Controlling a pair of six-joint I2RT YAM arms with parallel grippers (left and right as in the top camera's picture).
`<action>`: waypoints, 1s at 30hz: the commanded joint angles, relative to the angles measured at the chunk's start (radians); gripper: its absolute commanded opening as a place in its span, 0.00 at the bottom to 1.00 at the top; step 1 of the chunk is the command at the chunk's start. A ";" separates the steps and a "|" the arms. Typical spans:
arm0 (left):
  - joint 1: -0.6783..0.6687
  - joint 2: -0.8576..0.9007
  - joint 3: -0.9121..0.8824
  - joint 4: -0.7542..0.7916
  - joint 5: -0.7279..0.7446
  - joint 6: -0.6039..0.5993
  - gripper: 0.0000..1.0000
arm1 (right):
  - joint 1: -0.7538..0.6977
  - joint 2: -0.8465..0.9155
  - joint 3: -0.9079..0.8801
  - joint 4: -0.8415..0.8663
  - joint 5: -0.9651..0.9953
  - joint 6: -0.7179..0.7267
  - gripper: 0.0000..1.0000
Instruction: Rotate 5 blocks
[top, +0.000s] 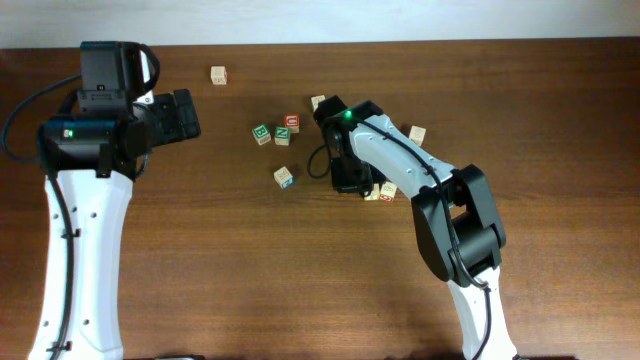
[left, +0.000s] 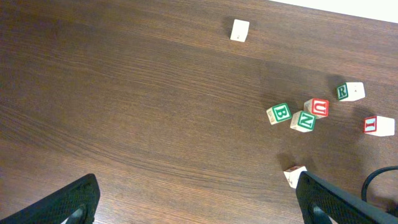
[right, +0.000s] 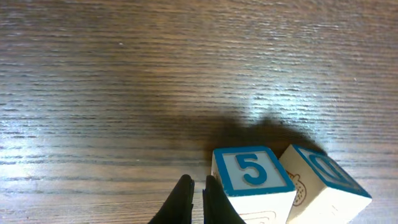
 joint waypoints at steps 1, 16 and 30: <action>0.005 0.007 0.017 -0.002 -0.011 -0.013 0.99 | -0.006 0.006 -0.006 -0.014 0.019 0.073 0.09; 0.005 0.007 0.017 -0.002 -0.011 -0.012 0.99 | -0.050 0.005 0.056 -0.036 -0.059 -0.058 0.09; 0.005 0.007 0.017 -0.002 -0.011 -0.012 0.99 | 0.068 0.007 0.203 0.199 -0.305 0.040 0.41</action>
